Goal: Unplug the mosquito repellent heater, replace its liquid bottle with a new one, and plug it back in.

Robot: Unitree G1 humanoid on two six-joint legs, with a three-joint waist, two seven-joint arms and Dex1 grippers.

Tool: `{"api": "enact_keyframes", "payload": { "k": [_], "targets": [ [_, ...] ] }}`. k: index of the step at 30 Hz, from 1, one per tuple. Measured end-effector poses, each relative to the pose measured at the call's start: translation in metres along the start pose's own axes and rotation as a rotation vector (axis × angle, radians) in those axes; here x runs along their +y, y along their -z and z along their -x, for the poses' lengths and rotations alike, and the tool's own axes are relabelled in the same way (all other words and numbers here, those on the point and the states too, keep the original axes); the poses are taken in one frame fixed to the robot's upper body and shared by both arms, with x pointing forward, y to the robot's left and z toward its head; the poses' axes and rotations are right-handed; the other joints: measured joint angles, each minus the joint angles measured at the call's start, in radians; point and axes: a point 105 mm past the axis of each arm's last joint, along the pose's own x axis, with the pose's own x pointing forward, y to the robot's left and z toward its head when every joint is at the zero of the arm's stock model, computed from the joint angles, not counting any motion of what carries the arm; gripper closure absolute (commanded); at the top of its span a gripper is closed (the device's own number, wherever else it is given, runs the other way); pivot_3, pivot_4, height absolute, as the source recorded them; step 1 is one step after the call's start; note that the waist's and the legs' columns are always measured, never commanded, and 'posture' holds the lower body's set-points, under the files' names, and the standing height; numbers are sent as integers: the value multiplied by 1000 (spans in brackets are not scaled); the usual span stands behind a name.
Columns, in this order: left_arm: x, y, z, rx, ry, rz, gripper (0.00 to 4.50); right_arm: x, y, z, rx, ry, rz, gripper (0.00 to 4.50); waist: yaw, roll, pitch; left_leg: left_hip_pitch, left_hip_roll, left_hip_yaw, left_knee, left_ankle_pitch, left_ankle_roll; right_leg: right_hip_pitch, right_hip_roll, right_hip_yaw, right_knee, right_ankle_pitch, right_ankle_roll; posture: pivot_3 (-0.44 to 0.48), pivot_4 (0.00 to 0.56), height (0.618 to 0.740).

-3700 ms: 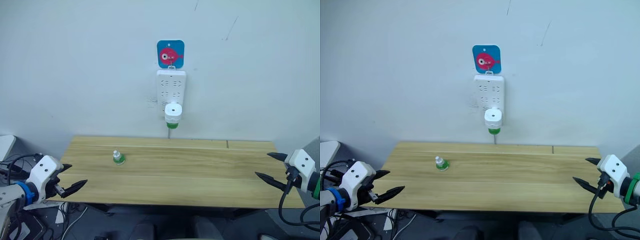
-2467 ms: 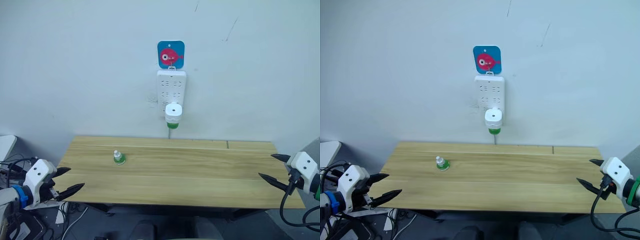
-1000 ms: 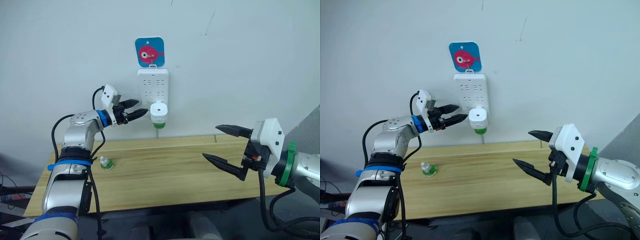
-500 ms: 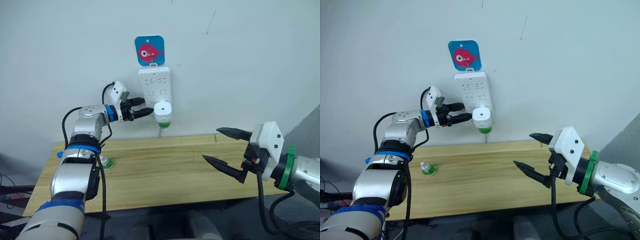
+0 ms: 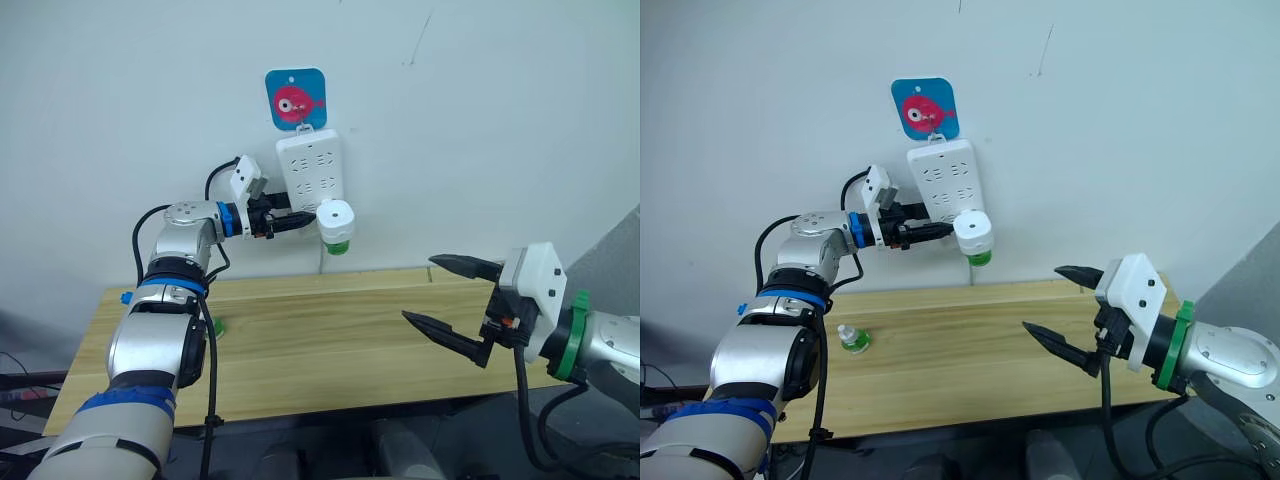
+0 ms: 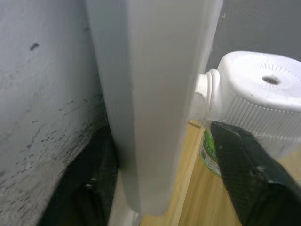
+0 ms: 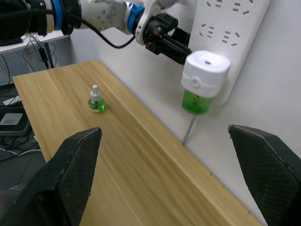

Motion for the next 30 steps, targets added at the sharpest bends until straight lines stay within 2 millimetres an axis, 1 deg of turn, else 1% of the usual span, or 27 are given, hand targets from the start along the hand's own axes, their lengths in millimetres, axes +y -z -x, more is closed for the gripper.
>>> {"api": "enact_keyframes", "payload": {
  "k": [2,3,5,7,10,13,16,19,22,30],
  "targets": [
    [0,-1,0,-6,3,0,3010,-2,-4,-5,-26,7,0,0,0,0,0,0,0,-1,0,0,0,0,0,0,0,0,0,-242,125,740],
    [-1,-2,0,-6,13,-3,3216,-3,-5,-8,-41,14,-9,0,0,0,0,-1,0,-1,0,0,0,0,0,0,0,0,0,-242,125,740],
    [-2,-2,-1,-8,21,0,3211,-7,-7,-14,-57,36,-20,0,0,1,1,-1,0,-1,0,0,0,0,0,0,0,0,0,-240,123,740],
    [-3,-2,-1,-8,23,4,3211,-15,-7,-23,-52,95,-24,0,-1,1,1,-2,0,-2,1,0,0,-1,-1,0,1,0,0,-242,122,740],
    [-6,-3,-1,-18,25,8,3211,-25,1,-38,-6,184,-50,0,-1,1,1,-4,0,-4,1,0,0,-2,-1,0,1,1,-2,-241,122,740],
    [-9,-4,-1,-39,21,16,3211,-32,5,-64,13,268,-78,0,-6,2,1,-9,0,-5,1,0,0,-8,-2,0,3,3,-5,-238,121,740],
    [-12,-7,-1,-51,26,14,3211,-29,2,-89,4,320,-130,0,-8,2,1,-18,-1,-10,2,0,-1,-15,-6,-1,6,4,-6,-237,120,740],
    [-13,-7,-1,-54,22,10,3211,-28,4,-109,38,364,-157,0,-10,3,1,-19,-2,-12,2,0,-1,-16,-9,-2,6,4,-6,-233,119,740],
    [-15,-8,-2,-52,18,12,3211,-29,5,-121,60,398,-161,0,-12,3,1,-19,-4,-12,2,0,-1,-16,-11,-2,5,4,-6,-230,120,740],
    [-15,-7,0,-52,5,21,3211,-45,0,-138,67,479,-137,0,-24,3,1,-19,-7,-13,2,0,-1,-15,-14,-3,5,5,-4,-221,120,740]
  ]
}}
